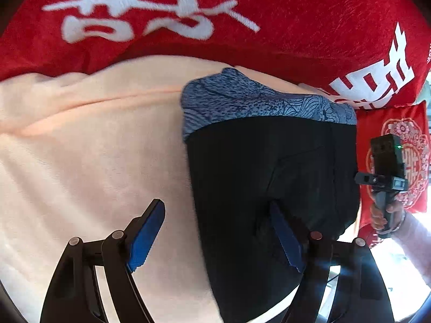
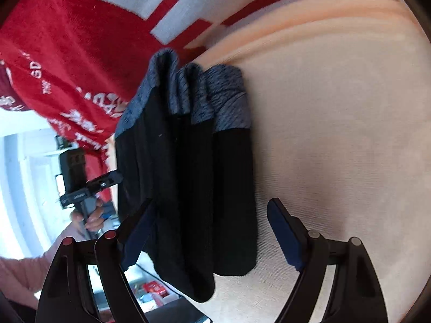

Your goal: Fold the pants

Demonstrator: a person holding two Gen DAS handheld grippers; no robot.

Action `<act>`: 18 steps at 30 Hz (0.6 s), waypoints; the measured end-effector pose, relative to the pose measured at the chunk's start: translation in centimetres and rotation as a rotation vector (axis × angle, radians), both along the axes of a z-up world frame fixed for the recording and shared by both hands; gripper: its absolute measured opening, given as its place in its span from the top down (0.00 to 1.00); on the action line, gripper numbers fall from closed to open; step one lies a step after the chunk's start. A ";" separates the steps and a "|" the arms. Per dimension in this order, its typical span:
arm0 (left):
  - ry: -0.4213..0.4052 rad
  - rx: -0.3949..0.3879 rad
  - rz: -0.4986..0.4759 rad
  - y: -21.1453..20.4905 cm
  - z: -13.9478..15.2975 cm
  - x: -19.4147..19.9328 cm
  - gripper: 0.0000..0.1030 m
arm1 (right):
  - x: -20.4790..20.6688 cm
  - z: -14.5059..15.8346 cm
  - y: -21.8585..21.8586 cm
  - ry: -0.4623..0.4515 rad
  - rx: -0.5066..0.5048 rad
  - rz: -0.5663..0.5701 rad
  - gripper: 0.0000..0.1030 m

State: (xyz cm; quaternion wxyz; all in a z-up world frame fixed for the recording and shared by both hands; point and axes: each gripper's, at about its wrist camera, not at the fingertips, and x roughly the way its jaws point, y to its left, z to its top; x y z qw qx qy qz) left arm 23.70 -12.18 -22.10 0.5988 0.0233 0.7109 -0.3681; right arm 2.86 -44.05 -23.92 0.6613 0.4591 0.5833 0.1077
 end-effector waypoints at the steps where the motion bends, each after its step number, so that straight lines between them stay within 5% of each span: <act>1: 0.013 -0.016 0.001 -0.3 -0.3 0.1 0.21 | 0.3 -0.2 0.1 -0.006 0.012 0.010 0.16; 7: 0.038 -0.065 0.033 -1.4 -1.4 -0.1 0.21 | 2.2 -1.3 1.0 -0.007 0.065 0.014 0.16; 13: -0.038 -0.085 0.088 -0.3 1.1 -1.8 0.42 | 1.7 -0.1 1.2 0.004 0.065 -0.036 0.51; 18: -0.074 -0.089 0.108 1.1 4.4 -3.7 0.46 | 0.7 2.8 1.3 -0.048 0.119 -0.061 0.58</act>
